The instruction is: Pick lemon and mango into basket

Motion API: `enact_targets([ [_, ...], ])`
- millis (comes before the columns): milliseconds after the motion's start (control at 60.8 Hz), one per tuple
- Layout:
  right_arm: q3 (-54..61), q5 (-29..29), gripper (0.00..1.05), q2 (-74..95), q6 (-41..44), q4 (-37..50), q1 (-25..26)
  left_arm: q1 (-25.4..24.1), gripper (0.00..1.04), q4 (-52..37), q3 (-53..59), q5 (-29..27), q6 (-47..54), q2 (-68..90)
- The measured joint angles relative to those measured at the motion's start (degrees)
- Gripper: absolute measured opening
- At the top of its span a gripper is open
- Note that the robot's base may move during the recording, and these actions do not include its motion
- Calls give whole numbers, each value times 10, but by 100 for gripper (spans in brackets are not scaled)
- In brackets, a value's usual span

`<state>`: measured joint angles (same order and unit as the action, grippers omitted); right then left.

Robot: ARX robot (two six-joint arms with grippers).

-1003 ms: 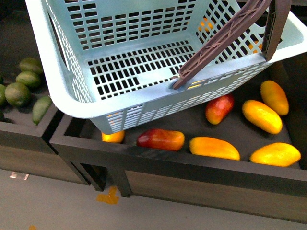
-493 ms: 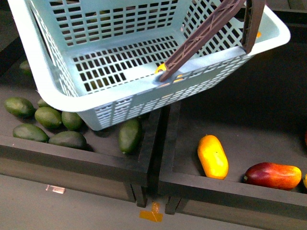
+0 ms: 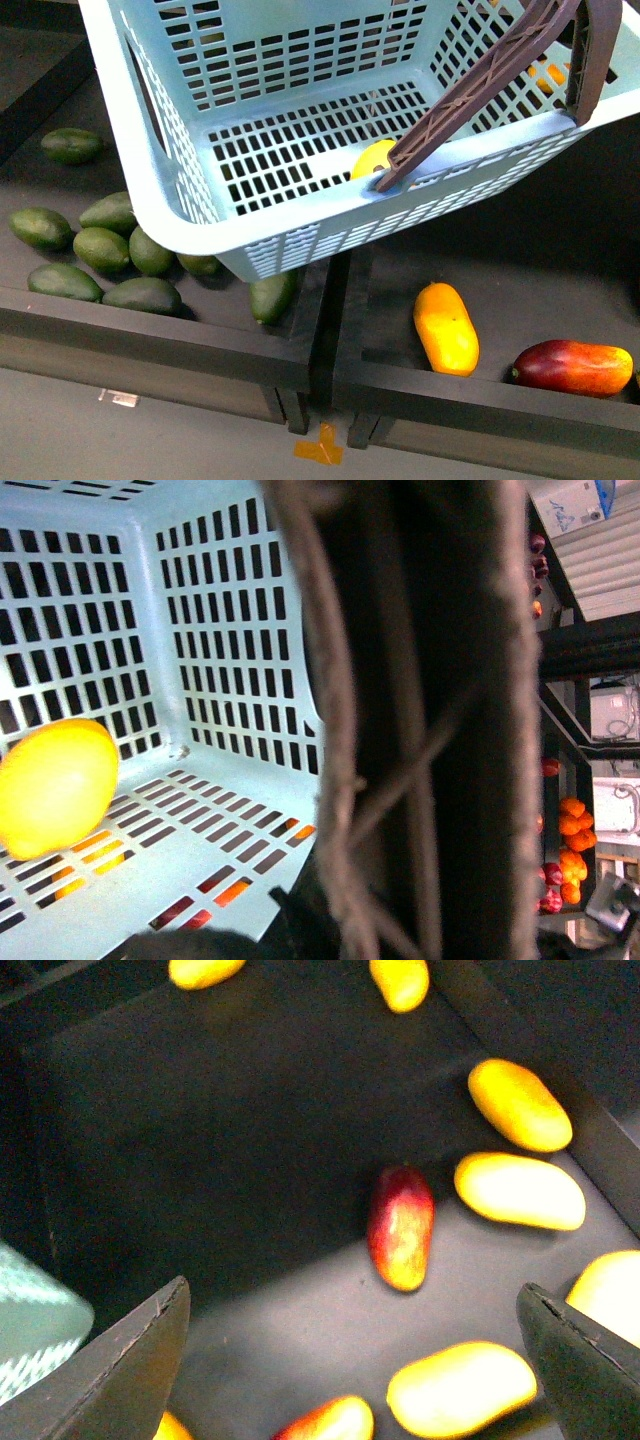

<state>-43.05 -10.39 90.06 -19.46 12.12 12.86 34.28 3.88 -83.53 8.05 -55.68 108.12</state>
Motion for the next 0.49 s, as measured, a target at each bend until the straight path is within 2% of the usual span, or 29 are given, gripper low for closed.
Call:
enact_targets([
  [247,-139,13,96,273,13,24,30,-3,4,0,0,-5,2,0],
  [493,-235,32,96,403,34,25,45,-2,4,0,0,-2,1,0],
])
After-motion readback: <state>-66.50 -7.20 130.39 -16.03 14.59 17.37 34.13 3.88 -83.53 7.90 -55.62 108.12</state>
